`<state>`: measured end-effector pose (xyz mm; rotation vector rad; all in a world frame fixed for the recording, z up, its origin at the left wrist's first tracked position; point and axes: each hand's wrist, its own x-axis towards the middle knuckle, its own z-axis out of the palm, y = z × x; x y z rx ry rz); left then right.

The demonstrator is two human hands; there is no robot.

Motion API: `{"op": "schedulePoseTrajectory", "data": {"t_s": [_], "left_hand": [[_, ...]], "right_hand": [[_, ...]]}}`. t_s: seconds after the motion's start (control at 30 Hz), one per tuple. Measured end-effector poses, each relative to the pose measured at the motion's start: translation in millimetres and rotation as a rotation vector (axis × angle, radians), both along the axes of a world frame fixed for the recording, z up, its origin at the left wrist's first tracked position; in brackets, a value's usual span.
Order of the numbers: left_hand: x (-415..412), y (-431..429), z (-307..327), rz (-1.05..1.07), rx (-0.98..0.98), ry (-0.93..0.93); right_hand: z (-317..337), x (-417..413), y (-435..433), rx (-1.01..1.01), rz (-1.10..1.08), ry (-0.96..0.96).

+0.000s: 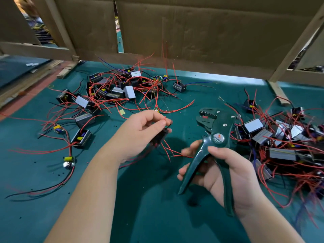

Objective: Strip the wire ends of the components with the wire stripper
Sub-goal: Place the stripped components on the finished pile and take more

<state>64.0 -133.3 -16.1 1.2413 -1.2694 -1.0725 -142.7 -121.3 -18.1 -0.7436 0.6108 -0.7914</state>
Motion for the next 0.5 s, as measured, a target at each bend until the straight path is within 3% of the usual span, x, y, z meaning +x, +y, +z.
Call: {"op": "schedulePoseTrajectory", "data": {"t_s": [0.13, 0.23, 0.33, 0.5], "left_hand": [[-21.9, -0.3, 0.9, 0.009, -0.019, 0.144], [-37.0, 0.2, 1.0, 0.041, -0.06, 0.351], [-39.3, -1.5, 1.3, 0.116, -0.186, 0.317], [-31.9, -4.2, 1.0, 0.286, -0.211, 0.224]], "right_hand": [[2.2, 11.2, 5.8, -0.056, 0.026, -0.035], [5.2, 12.9, 8.0, -0.046, 0.114, -0.118], [9.6, 9.1, 7.7, -0.016, 0.225, -0.224], [9.0, 9.1, 6.9, -0.034, 0.203, -0.148]]}}
